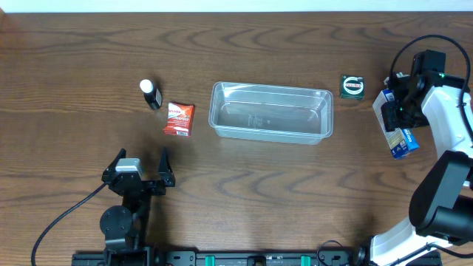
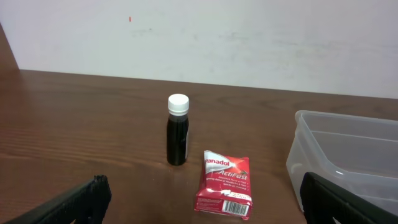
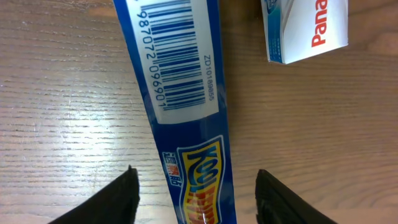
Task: Pack container
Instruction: 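Move the right gripper over the blue-and-white box, then close the right gripper on the blue box and lift it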
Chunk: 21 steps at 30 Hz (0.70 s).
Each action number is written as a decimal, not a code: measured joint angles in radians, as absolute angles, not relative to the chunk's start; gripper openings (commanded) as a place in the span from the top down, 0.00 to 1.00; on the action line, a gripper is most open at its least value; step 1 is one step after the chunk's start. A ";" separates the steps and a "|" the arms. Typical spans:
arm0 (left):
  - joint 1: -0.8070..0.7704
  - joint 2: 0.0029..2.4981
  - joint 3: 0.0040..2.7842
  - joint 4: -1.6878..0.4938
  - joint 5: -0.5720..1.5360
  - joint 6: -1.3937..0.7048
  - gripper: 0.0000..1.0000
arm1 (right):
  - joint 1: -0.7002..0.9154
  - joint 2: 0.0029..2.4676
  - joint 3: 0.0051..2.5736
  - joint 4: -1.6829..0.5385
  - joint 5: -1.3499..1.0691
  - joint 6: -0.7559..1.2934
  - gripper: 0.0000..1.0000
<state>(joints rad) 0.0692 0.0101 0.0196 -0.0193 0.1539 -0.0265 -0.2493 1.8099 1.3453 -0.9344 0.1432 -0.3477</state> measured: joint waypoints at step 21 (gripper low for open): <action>0.069 0.010 0.020 -0.019 0.154 -0.027 0.02 | -0.249 1.810 1.345 -0.934 0.151 -0.344 0.82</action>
